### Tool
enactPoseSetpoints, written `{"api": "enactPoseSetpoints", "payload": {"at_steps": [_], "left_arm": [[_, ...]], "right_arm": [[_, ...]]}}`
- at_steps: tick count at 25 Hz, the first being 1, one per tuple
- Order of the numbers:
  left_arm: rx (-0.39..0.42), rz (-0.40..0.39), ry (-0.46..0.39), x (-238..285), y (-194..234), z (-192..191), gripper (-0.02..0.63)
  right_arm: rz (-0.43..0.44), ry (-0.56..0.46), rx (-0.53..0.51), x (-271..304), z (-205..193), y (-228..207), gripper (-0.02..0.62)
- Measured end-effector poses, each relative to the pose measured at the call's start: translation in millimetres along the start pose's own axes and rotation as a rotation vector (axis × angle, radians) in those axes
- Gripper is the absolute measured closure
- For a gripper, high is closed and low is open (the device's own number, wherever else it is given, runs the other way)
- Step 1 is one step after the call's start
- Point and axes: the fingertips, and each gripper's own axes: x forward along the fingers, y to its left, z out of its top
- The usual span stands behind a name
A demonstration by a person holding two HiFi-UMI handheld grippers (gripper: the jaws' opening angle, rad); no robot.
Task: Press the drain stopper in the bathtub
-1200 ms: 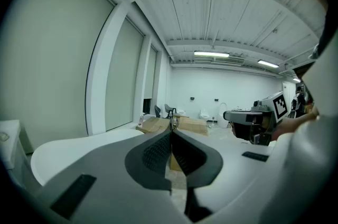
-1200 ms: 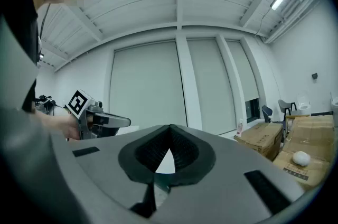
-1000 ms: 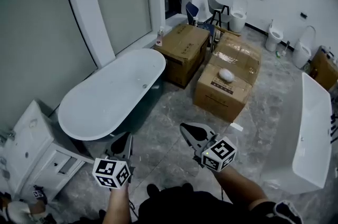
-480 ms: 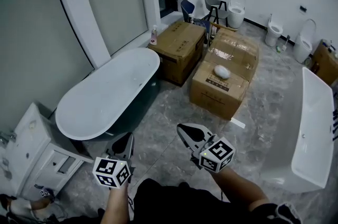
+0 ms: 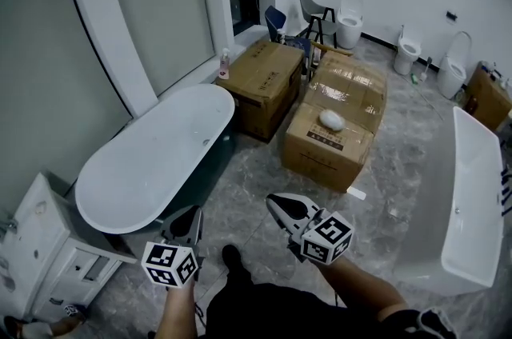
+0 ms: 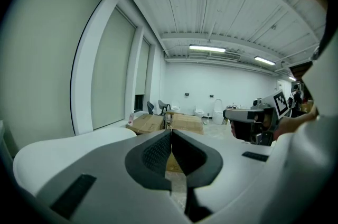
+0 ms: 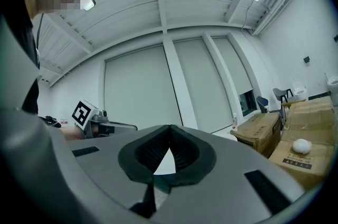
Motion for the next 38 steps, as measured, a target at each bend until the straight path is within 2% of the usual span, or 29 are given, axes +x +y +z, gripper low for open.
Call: {"api": "enactPoseSetpoints", "payload": {"at_steps": [9, 16, 21, 25, 30, 34, 38], "left_arm": [[-0.039, -0.029, -0.02, 82.0, 120.1, 21.9, 0.588], [-0.066, -0.025, -0.019, 126.2, 228.0, 37.2, 0.588], [-0.068, -0.029, -0.004, 146.5, 287.2, 38.0, 0.588], [-0.08, -0.018, 0.0, 157.9, 314.4, 40.0, 0.588], [-0.108, -0.012, 0.037, 180.5, 331.4, 28.6, 0.588], [-0.122, 0.021, 0.048, 209.2, 344.5, 29.4, 0.588], [-0.112, 0.06, 0.06, 258.4, 356.2, 42.7, 0.588]], "right_arm": [[-0.02, 0.065, 0.016, 132.6, 3.3, -49.1, 0.581], [0.003, 0.11, 0.009, 253.7, 7.8, -64.3, 0.581], [0.018, 0.128, 0.009, 321.5, 6.6, -67.3, 0.581], [0.028, 0.155, 0.021, 348.8, -0.1, -73.4, 0.581], [0.016, 0.182, 0.056, 368.2, -9.1, -103.9, 0.581], [0.047, 0.203, 0.05, 389.5, -11.1, -137.6, 0.581], [0.099, 0.196, 0.044, 419.6, 1.3, -189.1, 0.581]]}}
